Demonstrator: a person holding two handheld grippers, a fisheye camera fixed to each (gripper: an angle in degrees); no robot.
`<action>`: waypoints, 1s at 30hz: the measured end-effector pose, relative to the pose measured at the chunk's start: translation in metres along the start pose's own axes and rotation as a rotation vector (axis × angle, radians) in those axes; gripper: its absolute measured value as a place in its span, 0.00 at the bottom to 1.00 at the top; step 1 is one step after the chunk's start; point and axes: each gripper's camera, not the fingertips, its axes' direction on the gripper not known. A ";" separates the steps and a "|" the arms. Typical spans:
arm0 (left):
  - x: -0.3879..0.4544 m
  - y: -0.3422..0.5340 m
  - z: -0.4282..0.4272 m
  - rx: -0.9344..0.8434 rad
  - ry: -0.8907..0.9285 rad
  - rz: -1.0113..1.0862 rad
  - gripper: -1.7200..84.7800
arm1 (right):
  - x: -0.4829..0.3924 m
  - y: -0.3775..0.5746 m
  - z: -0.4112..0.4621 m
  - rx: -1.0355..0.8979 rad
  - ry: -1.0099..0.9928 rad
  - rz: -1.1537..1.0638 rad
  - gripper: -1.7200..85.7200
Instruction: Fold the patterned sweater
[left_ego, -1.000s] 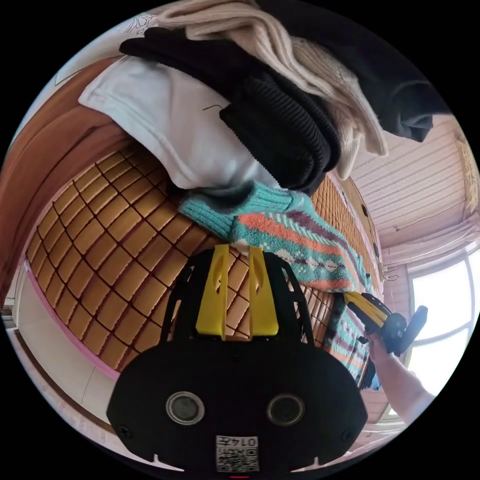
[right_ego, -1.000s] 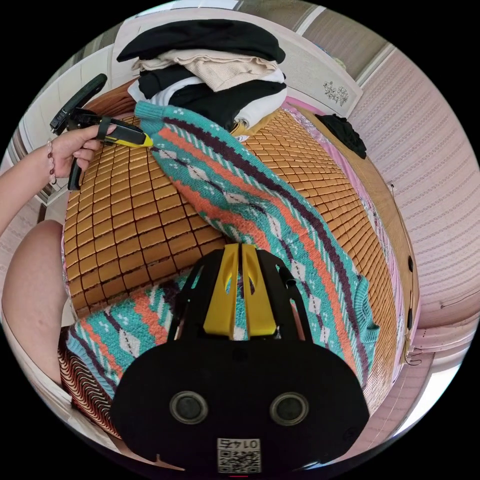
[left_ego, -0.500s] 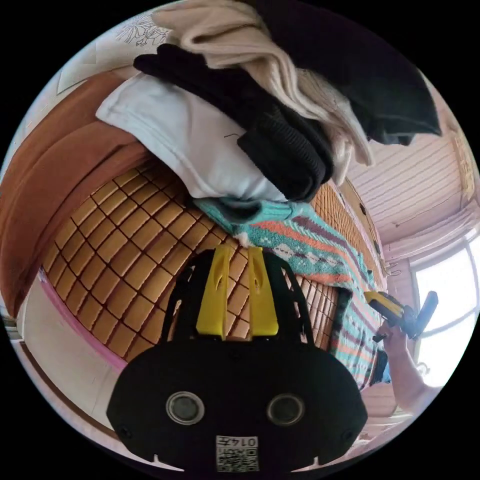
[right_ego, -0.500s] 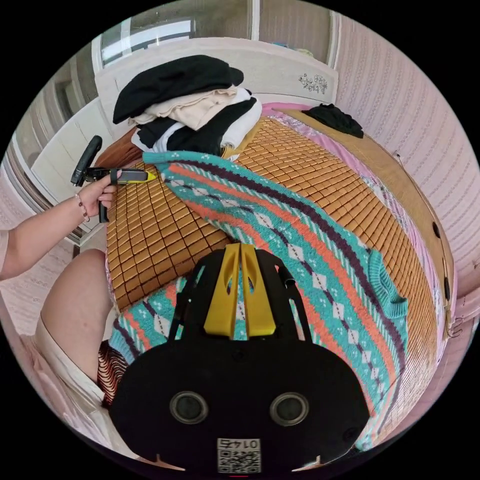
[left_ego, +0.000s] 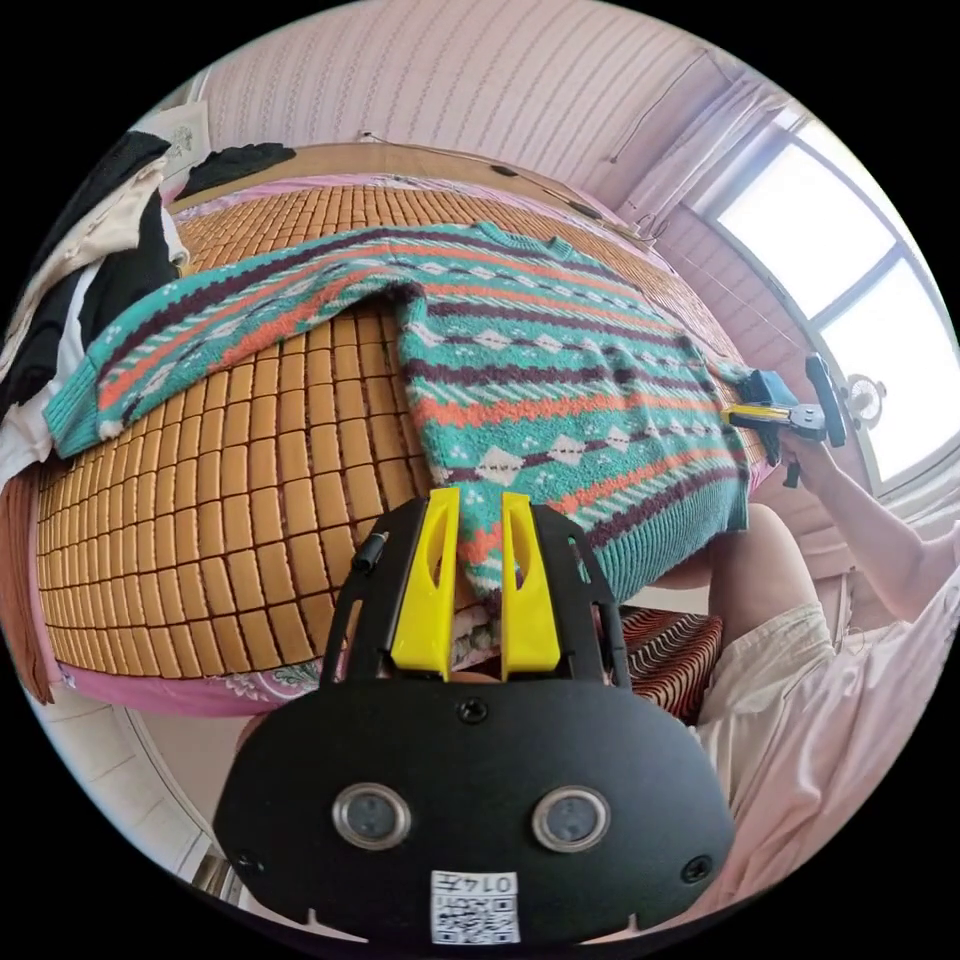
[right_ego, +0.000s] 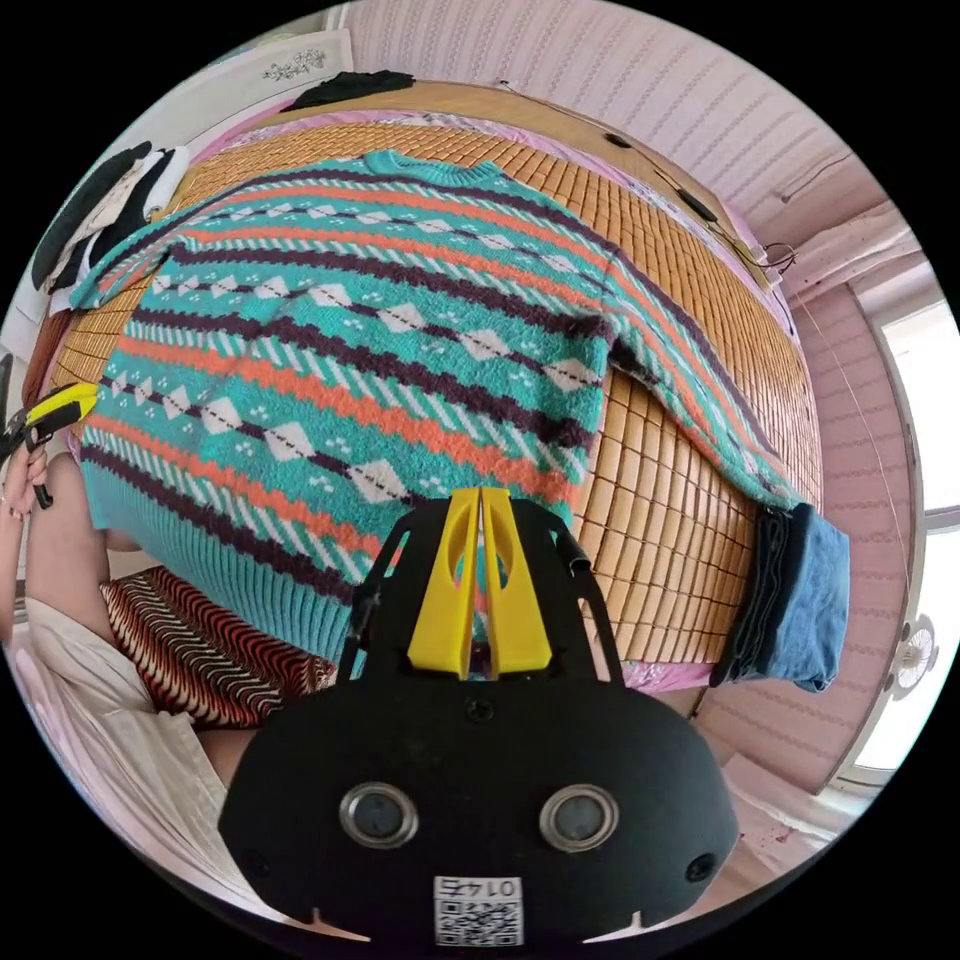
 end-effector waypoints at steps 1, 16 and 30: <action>0.005 -0.004 0.006 -0.012 0.000 0.010 0.10 | -0.001 -0.003 0.007 -0.029 0.012 -0.003 0.01; 0.032 -0.025 0.033 -0.105 -0.065 0.053 0.08 | -0.006 -0.009 -0.006 0.003 -0.094 -0.150 0.02; -0.022 -0.024 0.007 -0.025 0.046 -0.032 0.08 | -0.038 0.014 0.007 -0.171 0.005 -0.297 0.01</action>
